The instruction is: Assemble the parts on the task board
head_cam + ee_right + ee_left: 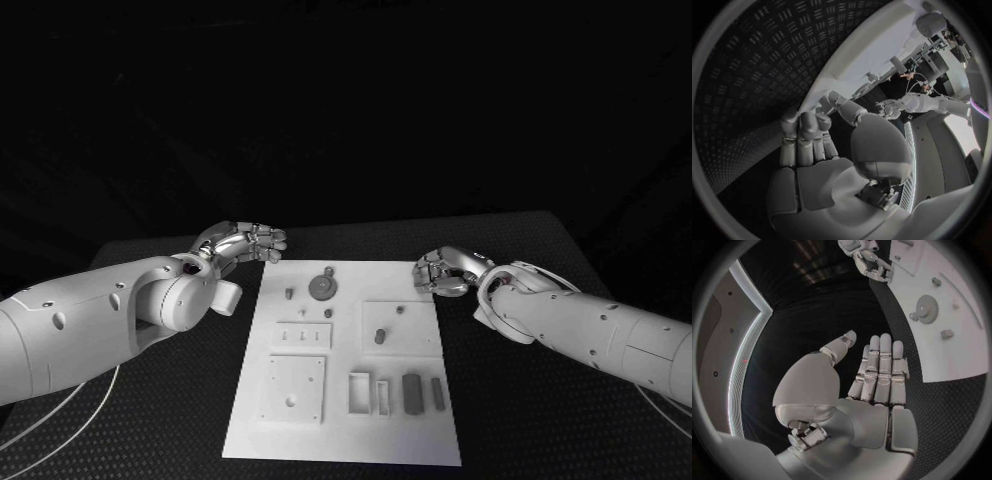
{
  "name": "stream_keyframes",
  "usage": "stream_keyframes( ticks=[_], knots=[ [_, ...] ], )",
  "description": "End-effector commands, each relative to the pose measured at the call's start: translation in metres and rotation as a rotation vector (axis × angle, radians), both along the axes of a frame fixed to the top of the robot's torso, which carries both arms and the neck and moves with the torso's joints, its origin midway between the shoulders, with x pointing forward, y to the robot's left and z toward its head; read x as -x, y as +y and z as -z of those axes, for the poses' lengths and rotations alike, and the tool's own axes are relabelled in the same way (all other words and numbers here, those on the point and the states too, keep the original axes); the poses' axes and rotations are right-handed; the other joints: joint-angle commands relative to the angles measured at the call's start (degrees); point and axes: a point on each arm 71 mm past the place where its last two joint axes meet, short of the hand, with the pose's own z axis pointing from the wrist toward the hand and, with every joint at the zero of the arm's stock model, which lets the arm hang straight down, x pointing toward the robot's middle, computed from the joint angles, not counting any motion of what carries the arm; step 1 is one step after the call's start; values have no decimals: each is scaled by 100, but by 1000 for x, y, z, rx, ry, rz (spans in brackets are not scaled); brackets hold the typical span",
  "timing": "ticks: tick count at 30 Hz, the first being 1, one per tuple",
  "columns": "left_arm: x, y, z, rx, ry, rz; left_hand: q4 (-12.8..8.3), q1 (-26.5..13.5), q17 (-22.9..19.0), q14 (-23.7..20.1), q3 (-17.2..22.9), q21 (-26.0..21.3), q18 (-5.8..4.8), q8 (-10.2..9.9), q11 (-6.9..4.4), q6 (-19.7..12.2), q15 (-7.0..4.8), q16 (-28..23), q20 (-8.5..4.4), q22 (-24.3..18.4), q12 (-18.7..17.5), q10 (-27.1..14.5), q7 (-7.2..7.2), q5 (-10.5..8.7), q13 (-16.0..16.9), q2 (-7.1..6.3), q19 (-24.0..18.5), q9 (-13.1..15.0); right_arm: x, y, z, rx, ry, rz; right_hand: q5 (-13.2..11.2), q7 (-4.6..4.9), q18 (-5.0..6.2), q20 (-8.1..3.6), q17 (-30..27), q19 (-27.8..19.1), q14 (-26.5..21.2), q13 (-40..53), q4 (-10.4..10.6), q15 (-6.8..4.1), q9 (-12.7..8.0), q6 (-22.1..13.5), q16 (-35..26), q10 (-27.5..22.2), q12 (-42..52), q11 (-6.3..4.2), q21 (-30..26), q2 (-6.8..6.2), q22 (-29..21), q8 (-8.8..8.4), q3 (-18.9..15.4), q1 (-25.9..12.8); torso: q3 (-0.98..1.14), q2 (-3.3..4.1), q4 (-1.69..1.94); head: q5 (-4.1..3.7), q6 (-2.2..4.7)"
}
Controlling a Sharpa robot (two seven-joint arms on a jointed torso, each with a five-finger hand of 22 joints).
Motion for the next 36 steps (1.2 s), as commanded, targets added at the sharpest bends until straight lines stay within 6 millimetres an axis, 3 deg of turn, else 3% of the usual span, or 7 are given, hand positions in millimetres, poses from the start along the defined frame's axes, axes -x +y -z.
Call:
stream_keyframes(
  ticks=[1,10,30,36],
  knots=[
    [0,-2,-1,5,-7,18,-29,-50,9,-22,0,20,72,-17,-10,-11,3,24,1,117,-26,-28,16,-6,1,-8,-23,10,0,1,0,-1,-4,-2,-31,115,351,-15,10,15,-13,-12,9,-49,14,672,-10,-6,19,-59,25,74,6,36,55,-19,0,-1,0,-2,-6],
    [0,-2,-1,5,-7,18,-30,-48,9,-21,2,21,72,-19,-10,-11,3,25,1,117,-26,-28,17,-6,2,-6,-24,11,0,3,-1,7,-13,-4,-32,37,351,-23,23,31,1,-24,44,-113,84,905,-9,32,24,-130,27,297,13,157,283,-6,0,-1,2,-10,-10],
    [1,-3,-1,-13,-4,31,-27,-53,10,-23,8,26,71,-6,-21,20,4,26,3,117,-13,2,27,-6,13,10,-28,24,2,4,-3,12,-42,30,-31,-28,351,-36,46,77,35,-18,3,-170,161,1045,10,114,49,-194,48,270,24,242,382,-49,7,-4,0,-20,-3],
    [3,-8,1,-85,12,82,85,-227,13,-7,-32,50,70,103,-147,289,-3,36,-5,118,104,256,-86,-18,83,42,-27,87,2,12,-18,21,-64,37,-31,-48,351,-50,50,113,64,-11,1,-192,185,1083,17,157,64,-215,55,244,22,263,459,-51,-4,-18,-5,-15,47]
  ],
)
